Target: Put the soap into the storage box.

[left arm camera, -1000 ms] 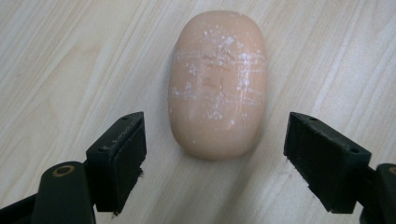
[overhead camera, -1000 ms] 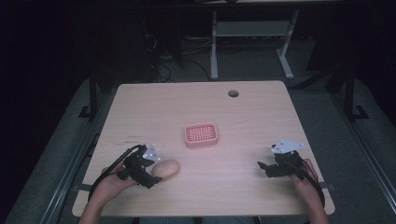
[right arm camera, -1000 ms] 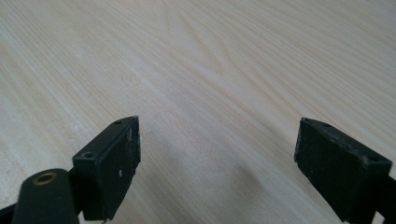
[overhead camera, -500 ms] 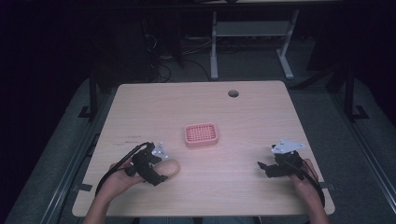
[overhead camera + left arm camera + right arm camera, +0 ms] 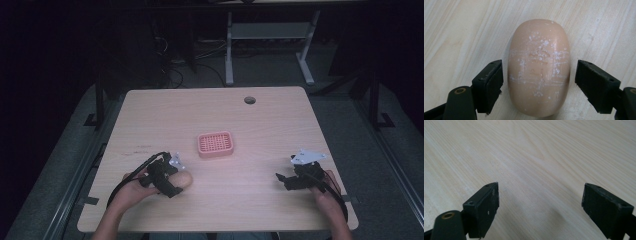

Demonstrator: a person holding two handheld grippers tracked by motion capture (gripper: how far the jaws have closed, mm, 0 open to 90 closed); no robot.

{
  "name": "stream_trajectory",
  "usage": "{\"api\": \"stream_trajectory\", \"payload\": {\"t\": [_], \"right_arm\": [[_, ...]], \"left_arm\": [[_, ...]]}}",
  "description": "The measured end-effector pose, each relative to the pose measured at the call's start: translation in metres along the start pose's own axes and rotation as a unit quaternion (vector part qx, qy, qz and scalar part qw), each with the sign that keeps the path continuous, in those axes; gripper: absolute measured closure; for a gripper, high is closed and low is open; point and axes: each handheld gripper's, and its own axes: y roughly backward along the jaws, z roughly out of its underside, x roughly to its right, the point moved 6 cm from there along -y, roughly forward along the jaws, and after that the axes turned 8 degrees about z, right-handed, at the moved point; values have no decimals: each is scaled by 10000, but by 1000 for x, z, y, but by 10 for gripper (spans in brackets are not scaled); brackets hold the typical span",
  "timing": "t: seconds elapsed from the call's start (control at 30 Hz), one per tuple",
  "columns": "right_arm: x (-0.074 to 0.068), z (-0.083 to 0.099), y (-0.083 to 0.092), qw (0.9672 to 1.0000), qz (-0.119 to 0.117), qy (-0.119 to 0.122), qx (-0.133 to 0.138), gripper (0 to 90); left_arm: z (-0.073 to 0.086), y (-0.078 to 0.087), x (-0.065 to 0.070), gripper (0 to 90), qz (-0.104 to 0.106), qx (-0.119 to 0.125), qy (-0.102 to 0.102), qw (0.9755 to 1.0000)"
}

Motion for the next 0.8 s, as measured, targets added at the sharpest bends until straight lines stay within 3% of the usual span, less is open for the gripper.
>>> {"api": "stream_trajectory", "payload": {"t": [0.4, 0.47, 0.57, 0.8], "right_arm": [[0, 0, 0, 10000, -3, 14, 0, 139], [2, 1, -1, 9999, 11, 131, -9, 139], [0, 0, 0, 10000, -7, 8, 5, 139], [0, 0, 0, 10000, -8, 13, 8, 139]], "left_arm": [[-3, -10, -2, 251, 39, -213, -43, 9998], [-4, -10, -2, 252, 61, -223, -40, 9997], [-6, -10, -3, 261, 103, -225, -39, 9997], [-6, -10, -4, 317, 179, -214, 17, 9996]]}}
